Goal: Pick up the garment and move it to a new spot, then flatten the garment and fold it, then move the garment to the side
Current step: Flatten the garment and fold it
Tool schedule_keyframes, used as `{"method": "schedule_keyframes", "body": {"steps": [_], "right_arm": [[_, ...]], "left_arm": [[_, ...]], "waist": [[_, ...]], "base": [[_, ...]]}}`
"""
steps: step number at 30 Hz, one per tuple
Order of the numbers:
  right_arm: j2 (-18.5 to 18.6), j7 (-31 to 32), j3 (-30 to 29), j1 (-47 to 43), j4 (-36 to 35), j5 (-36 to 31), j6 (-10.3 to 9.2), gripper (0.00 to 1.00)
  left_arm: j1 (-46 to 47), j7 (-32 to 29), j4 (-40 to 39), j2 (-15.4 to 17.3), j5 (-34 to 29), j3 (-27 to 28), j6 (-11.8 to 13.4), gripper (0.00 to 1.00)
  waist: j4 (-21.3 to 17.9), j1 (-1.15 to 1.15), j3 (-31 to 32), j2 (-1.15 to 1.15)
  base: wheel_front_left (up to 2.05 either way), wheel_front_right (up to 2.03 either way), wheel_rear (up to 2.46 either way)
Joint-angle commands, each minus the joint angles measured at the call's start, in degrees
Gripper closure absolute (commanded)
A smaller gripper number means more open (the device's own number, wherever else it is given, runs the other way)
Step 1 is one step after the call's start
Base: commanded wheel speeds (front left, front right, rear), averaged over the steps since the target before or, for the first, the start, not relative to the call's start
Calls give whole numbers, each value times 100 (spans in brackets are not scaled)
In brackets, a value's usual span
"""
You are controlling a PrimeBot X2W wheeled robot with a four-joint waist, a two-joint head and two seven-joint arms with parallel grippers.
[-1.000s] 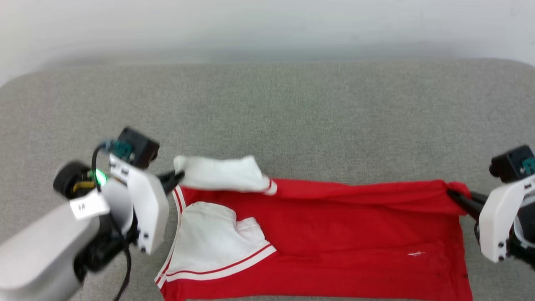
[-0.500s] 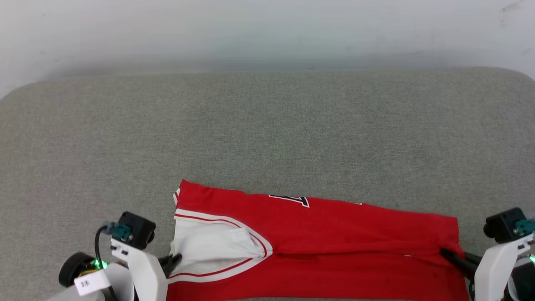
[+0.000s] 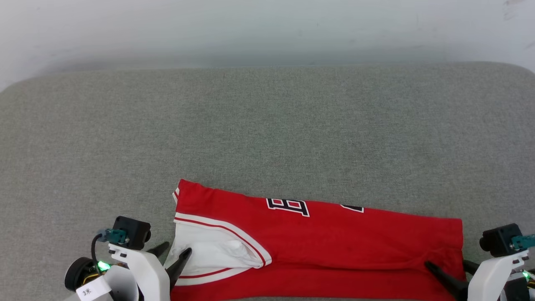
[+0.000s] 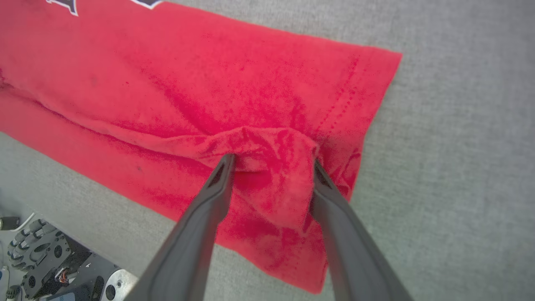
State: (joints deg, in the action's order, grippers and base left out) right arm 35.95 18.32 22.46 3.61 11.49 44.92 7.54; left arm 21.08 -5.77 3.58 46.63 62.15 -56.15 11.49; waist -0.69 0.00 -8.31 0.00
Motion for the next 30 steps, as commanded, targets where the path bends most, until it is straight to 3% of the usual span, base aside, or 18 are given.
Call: {"method": "schedule_keyframes", "body": {"steps": [1, 6, 11, 18, 23, 30], "right_arm": [[-12, -24, -27, 30, -14, 32, -11, 0], [230, -206, -397, -84, -563, 292, -10, 0], [502, -12, -854, -194, -873, 418, -8, 0], [662, 1101, -1424, -406, -579, 1207, -7, 0], [550, 1458, -1545, -480, -319, 1441, -7, 0], [357, 1663, -1437, -304, 45, 1467, -7, 0]], "left_arm": [[-95, 41, -4, -3, -32, 27, 16, 0], [-228, 974, -78, -94, -305, 313, 409, 0], [-350, 1715, -149, -152, -578, 590, 883, 0], [-525, 2096, -215, -522, -1275, 1242, 1469, 0], [-828, 2104, -293, -1025, -2112, 2010, 1578, 0], [-1350, 2102, -294, -1631, -3091, 2843, 1310, 0]], "waist": [[8, 0, 36, 0], [49, 0, 243, 0], [100, 0, 328, 0], [242, 0, 246, 0], [380, 0, 157, 0], [529, 0, 36, 0]], "base": [[0, 0, 0], [0, 0, 0], [0, 0, 0], [0, 0, 0], [0, 0, 0], [0, 0, 0]]}}
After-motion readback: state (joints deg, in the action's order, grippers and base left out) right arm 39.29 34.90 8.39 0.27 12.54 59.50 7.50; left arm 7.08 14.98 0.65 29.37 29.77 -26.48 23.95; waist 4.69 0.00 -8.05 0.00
